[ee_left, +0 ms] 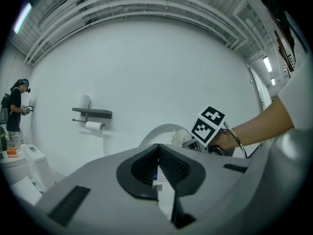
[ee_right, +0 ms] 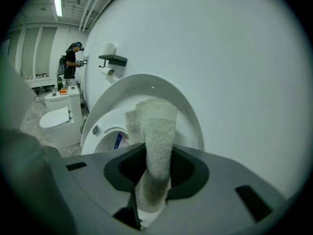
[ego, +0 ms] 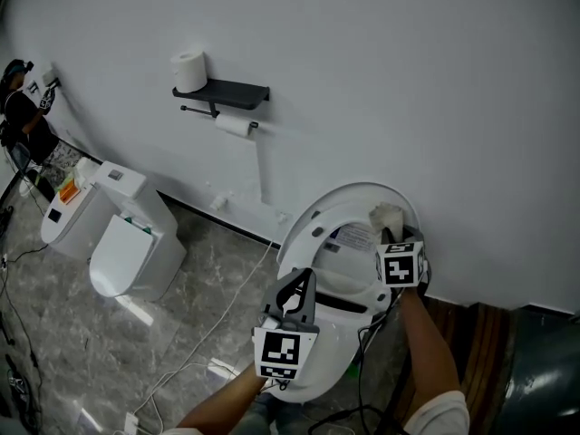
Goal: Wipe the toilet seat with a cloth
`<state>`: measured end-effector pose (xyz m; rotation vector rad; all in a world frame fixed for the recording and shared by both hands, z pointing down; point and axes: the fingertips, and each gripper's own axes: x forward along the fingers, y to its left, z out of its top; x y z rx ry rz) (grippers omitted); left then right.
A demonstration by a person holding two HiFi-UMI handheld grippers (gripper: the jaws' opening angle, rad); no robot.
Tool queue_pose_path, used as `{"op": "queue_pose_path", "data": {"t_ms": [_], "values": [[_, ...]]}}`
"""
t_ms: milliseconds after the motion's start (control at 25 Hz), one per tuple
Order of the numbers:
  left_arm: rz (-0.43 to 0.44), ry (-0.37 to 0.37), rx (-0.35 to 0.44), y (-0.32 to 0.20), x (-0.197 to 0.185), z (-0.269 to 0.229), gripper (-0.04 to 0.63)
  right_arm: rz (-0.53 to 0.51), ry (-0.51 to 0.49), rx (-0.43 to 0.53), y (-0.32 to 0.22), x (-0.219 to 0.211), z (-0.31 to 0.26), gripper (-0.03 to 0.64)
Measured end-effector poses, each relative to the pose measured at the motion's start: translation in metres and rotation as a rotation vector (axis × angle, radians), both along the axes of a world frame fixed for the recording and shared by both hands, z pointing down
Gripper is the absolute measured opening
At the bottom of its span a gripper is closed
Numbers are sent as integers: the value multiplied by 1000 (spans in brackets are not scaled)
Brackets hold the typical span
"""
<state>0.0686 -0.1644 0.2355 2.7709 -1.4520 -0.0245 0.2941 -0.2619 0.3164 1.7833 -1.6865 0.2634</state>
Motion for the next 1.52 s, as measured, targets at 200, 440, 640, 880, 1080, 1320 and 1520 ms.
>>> {"op": "queue_pose_path", "data": {"t_ms": [200,440,640,880,1080,1320,1520], "values": [[22,-13,-19,4,14,10,11,35,-17,14,10,17,10,110],[48,-31,-45,11,32,26,11,59,-70,40,20,33,21,110],[57,-36,-60,10,44,34,11,46,-56,54,19,36,23,110],[63,-25,-69,8,50,33,11,34,-58,49,19,34,23,110],[71,-18,-72,6,52,29,11,38,-69,32,20,35,27,110],[108,-11,-85,3,55,27,11,30,-73,44,24,25,21,110],[144,-2,-80,1,59,21,12,-9,-92,83,32,4,-1,110]]}}
